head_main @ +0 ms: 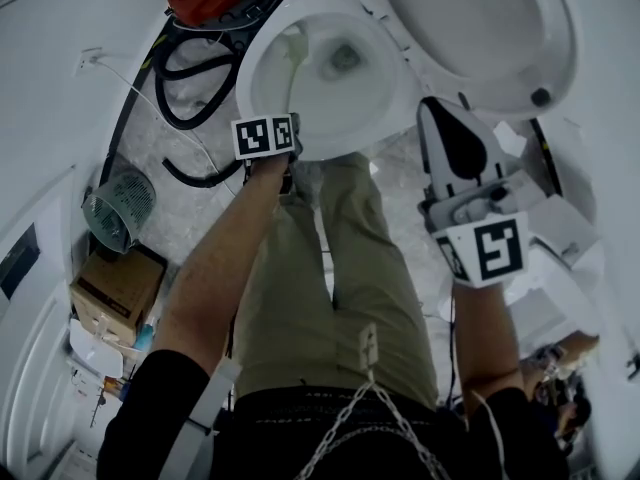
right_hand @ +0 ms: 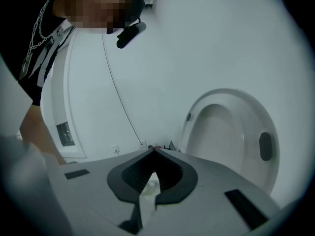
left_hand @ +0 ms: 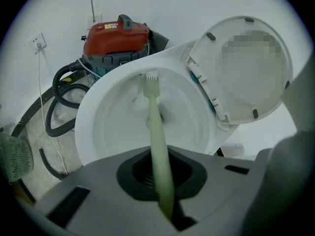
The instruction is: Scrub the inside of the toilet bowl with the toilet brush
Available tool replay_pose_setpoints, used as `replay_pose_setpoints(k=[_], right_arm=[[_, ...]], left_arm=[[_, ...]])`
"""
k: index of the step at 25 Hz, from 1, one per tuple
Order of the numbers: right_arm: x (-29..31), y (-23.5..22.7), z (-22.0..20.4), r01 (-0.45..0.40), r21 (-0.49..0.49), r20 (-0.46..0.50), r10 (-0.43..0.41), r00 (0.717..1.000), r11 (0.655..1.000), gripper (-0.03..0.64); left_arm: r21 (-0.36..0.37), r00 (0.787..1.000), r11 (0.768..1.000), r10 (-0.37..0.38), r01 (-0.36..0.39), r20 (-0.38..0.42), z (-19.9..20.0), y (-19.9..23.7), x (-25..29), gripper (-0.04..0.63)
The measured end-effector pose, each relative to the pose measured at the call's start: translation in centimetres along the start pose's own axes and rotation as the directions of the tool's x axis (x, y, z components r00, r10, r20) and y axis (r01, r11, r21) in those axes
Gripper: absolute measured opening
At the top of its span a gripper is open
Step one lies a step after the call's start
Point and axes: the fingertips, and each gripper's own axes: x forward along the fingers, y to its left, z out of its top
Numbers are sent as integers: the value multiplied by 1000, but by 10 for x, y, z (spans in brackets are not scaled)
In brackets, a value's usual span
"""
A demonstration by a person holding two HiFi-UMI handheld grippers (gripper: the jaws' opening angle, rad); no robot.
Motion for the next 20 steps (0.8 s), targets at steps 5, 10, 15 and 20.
replay_pose_setpoints(k=[5,10,15,20], right_arm=[[-3,-6,-3,6,12,11,-6,1000,1000,3],[-8,-12,-6,4,12,14,-4,1000,1000,3],[-13,-17,-8,11,16,8,-11,1000,1000,3],[-16,-16,-5,16,14,31,-17,999,1000,3]], left_arm=[[46,1000,999,8,-8,-1,10,-11,10,2],[88,1000,996,12,-12,-1,18,-26,20,2],[141,1000,990,17,-14,-18,21,-42,28,2],[230,999,973,27,-16,-43,18,-61,36,0]])
